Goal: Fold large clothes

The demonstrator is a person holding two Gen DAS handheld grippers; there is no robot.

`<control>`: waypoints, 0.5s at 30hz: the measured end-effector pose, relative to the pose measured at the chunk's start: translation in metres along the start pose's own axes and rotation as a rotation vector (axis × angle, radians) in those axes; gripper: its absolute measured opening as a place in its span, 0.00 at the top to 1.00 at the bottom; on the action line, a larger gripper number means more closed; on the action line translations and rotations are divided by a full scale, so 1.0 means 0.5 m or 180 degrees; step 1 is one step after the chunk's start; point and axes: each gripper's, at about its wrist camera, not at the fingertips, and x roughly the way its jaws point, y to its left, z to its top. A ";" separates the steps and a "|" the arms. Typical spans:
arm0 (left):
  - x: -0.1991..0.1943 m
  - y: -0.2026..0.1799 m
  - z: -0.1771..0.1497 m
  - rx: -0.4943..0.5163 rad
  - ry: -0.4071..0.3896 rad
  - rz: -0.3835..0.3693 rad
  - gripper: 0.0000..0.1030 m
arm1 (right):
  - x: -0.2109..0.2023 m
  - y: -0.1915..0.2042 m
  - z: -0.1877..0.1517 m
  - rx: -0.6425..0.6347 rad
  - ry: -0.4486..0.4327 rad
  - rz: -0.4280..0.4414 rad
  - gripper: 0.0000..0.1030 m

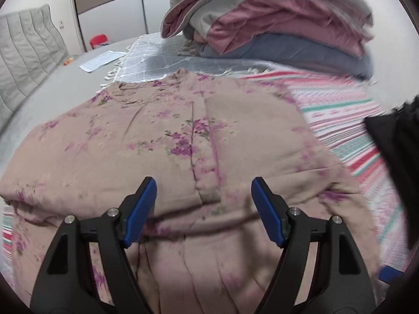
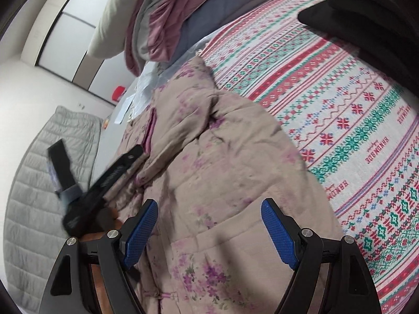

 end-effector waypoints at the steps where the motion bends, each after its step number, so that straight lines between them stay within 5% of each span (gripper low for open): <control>1: 0.019 -0.005 0.002 0.0051 0.0087 0.0181 0.39 | -0.002 -0.004 0.002 0.0022 -0.0004 0.0005 0.20; 4: 0.033 0.018 0.006 -0.0127 0.0152 0.0180 0.66 | -0.004 -0.014 0.002 0.0098 0.0025 0.0063 0.20; 9: -0.032 0.054 0.038 -0.0460 -0.0179 0.0018 0.71 | -0.009 -0.023 0.005 0.0186 0.0047 0.0145 0.20; 15: -0.116 0.078 0.076 -0.1044 -0.0681 -0.0598 0.71 | -0.021 -0.029 0.004 0.0227 0.0010 0.0172 0.20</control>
